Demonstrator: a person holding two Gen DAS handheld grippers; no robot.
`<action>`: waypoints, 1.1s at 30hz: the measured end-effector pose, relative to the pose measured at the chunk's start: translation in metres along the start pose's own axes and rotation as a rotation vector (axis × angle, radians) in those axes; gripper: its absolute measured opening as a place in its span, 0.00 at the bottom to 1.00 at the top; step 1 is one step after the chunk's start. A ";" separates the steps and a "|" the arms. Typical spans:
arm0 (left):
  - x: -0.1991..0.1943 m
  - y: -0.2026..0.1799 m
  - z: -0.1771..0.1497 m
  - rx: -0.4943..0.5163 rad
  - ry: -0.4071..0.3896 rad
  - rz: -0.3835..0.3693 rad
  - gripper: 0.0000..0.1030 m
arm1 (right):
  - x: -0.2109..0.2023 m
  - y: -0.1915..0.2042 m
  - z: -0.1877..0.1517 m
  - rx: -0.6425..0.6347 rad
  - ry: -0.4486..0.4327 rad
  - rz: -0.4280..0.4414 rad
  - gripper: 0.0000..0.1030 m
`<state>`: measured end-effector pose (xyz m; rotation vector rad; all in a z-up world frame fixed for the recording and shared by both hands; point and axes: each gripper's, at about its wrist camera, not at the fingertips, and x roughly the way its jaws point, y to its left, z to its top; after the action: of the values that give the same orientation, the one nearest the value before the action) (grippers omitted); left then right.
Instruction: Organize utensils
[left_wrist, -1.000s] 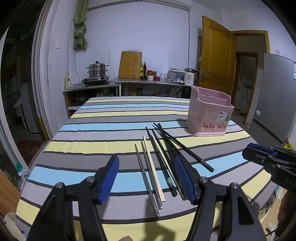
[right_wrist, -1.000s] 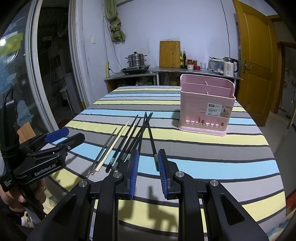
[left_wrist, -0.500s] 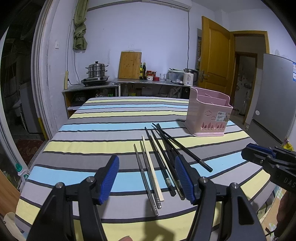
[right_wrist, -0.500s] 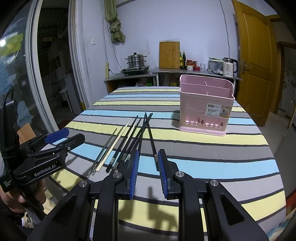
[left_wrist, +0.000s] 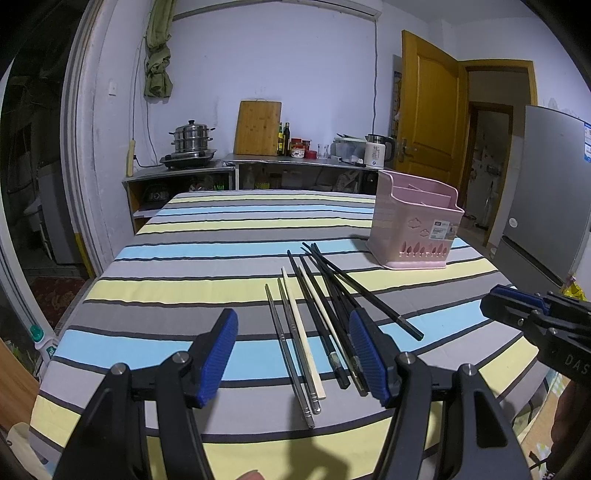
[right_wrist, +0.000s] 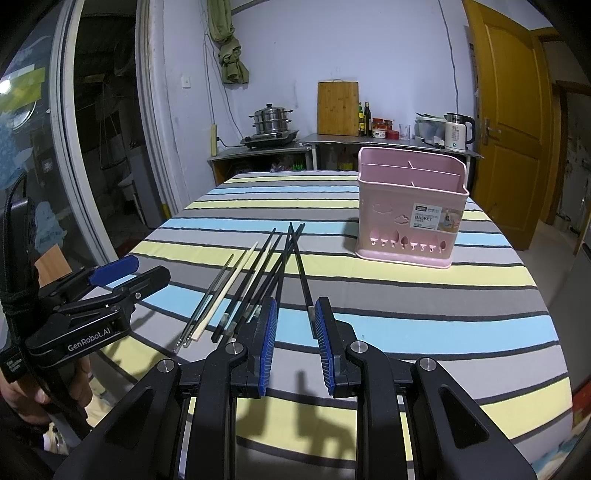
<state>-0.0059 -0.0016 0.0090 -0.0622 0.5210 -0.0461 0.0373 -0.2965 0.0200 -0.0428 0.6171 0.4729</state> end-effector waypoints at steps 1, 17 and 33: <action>0.000 0.000 0.000 0.000 0.000 0.000 0.64 | 0.000 0.000 0.000 0.001 0.000 0.001 0.22; 0.009 0.000 -0.002 0.002 0.025 -0.008 0.64 | 0.004 -0.002 -0.002 0.006 0.002 -0.003 0.22; 0.091 0.003 0.021 -0.113 0.294 -0.134 0.49 | 0.042 -0.021 0.008 0.019 0.060 -0.008 0.22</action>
<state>0.0835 -0.0029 -0.0177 -0.2033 0.8125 -0.1587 0.0803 -0.2967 0.0007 -0.0411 0.6799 0.4590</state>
